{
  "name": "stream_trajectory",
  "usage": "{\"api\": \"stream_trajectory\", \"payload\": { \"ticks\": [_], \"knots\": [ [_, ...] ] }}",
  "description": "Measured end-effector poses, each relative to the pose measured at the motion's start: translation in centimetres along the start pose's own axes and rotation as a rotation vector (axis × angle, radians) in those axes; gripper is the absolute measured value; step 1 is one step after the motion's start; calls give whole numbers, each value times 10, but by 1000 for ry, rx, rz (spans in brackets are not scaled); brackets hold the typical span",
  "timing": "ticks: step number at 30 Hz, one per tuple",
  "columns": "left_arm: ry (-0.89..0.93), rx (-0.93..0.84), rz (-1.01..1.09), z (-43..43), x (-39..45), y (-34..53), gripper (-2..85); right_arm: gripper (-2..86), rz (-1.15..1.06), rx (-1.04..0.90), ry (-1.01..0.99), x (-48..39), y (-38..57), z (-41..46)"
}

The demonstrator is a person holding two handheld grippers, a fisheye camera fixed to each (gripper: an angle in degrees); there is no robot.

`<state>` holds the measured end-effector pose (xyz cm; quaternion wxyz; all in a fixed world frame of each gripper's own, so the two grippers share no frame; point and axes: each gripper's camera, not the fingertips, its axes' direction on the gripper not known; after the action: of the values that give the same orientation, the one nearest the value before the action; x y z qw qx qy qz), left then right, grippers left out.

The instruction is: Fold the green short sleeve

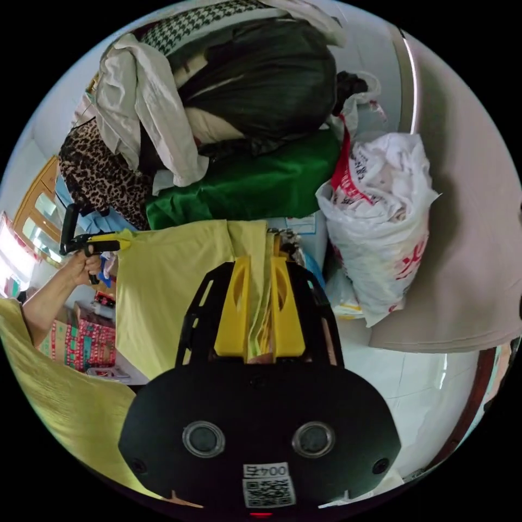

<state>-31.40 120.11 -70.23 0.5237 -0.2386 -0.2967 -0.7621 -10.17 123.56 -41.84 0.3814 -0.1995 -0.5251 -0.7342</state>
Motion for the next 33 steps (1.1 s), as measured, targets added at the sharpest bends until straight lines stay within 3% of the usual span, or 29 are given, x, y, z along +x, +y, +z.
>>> {"api": "stream_trajectory", "payload": {
  "ticks": [4,7,11,14,21,27,33],
  "knots": [
    [-141,220,-199,-54,-8,45,79,89,-106,101,65,-32,3,-40],
    [-147,412,-125,-70,31,69,44,93,-228,78,71,-64,-2,-39],
    [-45,313,30,-9,71,46,24,95,-287,4,112,-90,-11,-17],
    [-78,189,-20,38,56,19,13,96,-276,-72,141,-92,-20,-4],
    [3,136,-45,72,34,-16,5,98,-212,-140,37,-73,-33,-2],
    [33,149,-47,58,46,-26,5,78,-104,-57,-17,-58,-26,-76],
    [22,202,15,23,77,-19,5,57,-62,-31,-81,-62,41,-161]
  ]
}}
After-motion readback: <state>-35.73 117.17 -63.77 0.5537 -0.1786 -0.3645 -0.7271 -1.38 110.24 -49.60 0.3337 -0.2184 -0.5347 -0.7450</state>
